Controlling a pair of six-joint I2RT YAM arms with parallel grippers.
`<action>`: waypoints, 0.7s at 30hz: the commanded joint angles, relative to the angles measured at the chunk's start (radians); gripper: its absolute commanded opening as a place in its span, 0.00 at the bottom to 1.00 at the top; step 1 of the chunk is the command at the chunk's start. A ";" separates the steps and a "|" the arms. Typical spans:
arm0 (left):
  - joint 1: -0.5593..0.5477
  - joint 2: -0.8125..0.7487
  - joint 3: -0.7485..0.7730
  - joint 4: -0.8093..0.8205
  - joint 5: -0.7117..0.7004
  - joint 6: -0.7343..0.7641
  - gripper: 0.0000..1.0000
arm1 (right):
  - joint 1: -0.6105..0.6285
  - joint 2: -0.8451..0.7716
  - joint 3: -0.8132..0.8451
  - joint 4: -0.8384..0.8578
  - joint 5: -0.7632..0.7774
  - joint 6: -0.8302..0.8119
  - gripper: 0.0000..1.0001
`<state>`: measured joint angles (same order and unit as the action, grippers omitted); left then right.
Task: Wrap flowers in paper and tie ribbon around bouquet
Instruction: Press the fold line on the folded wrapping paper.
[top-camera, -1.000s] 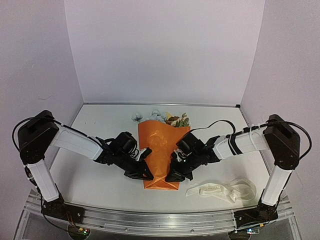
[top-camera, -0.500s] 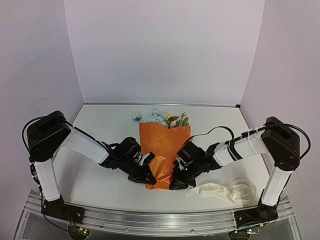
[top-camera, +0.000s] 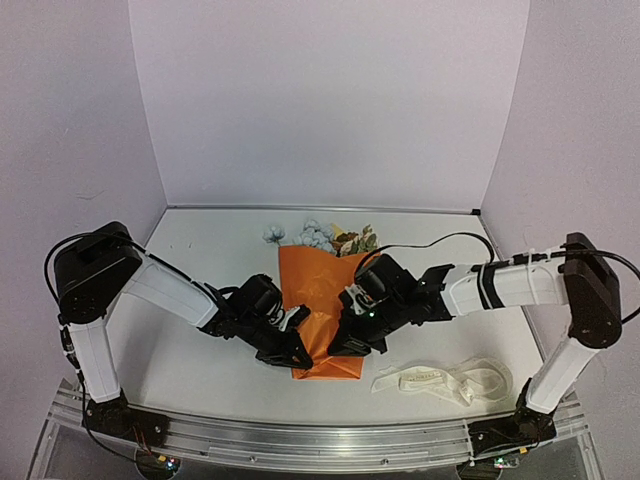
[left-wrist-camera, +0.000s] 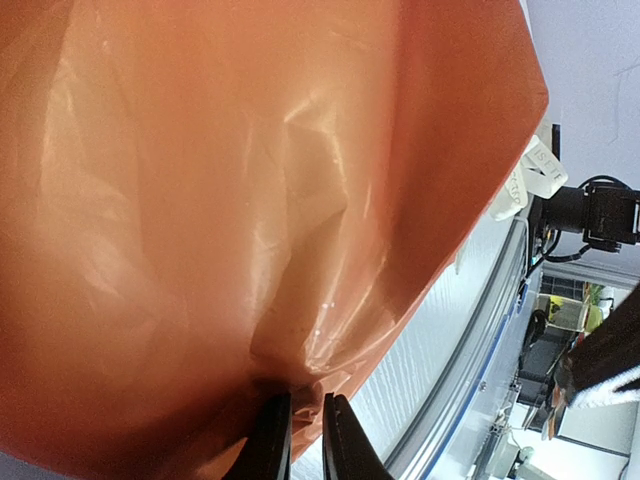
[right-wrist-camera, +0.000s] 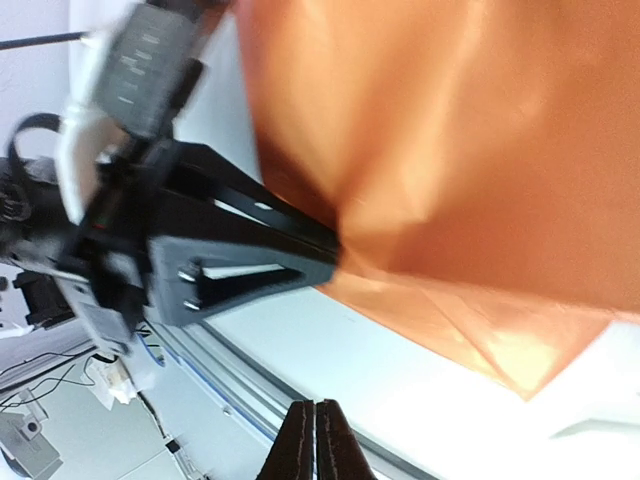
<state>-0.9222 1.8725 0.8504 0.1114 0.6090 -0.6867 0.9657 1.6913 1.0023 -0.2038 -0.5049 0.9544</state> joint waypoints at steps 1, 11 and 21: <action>-0.012 0.016 0.024 -0.043 -0.020 0.017 0.13 | 0.006 0.087 0.091 -0.030 0.015 -0.032 0.03; -0.012 0.011 0.017 -0.054 -0.021 0.027 0.13 | -0.011 0.192 0.044 -0.010 0.108 -0.075 0.02; -0.012 -0.001 0.011 -0.058 -0.024 0.030 0.13 | -0.018 0.153 -0.019 0.095 0.105 0.009 0.01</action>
<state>-0.9249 1.8725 0.8562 0.0997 0.6059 -0.6781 0.9478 1.8751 0.9942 -0.1346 -0.4267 0.9246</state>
